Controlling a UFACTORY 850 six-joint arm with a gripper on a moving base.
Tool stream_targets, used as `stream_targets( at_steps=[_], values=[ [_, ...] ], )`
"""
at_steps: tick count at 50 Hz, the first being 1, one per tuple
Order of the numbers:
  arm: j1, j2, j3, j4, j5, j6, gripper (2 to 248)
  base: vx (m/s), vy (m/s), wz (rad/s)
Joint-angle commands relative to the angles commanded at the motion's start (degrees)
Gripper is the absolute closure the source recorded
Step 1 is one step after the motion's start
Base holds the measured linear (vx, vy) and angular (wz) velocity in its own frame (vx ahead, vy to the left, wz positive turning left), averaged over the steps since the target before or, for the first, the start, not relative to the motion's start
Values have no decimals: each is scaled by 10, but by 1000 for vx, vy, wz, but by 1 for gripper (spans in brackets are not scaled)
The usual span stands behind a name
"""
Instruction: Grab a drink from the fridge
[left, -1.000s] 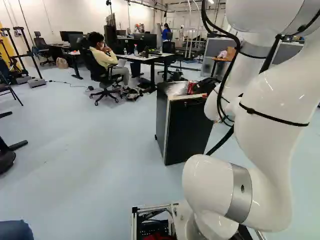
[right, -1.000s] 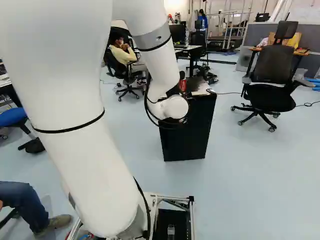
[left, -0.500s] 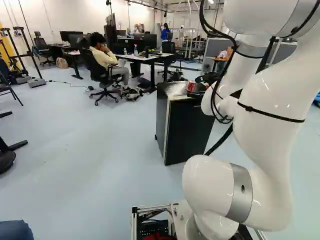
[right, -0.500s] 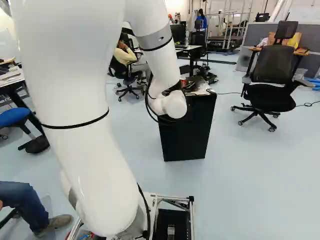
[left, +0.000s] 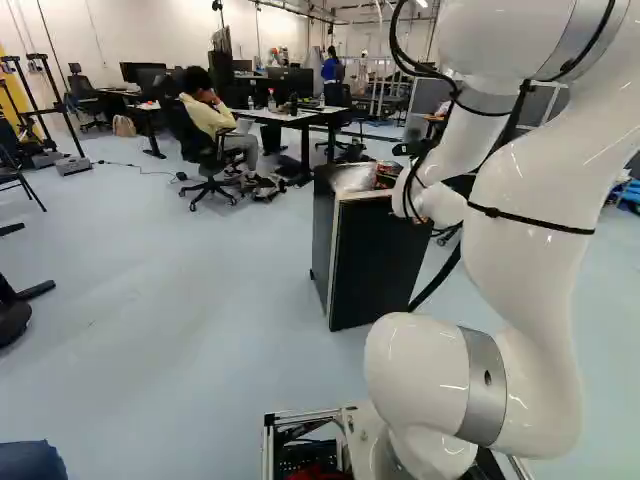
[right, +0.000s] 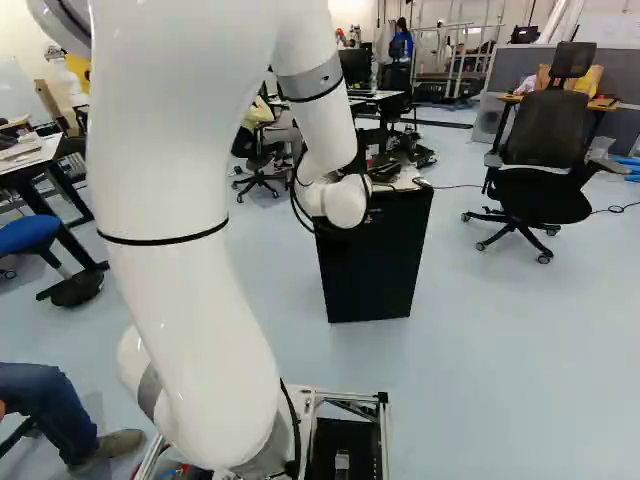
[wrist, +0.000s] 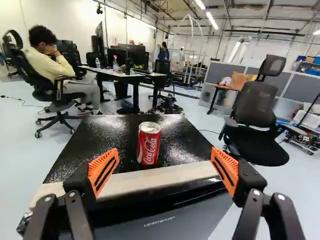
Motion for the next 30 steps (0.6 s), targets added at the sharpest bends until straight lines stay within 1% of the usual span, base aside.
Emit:
stream_targets(
  at_steps=[12,21,25,30],
  values=[
    [21,-16,-20,72,0,0,3,0,0,0],
    [36,-28,-34,123,-9,0,3,0,0,0],
    [42,-30,-36,136,-17,0,3,0,0,0],
    [49,-26,-31,145,-26,0,3,0,0,0]
  ],
)
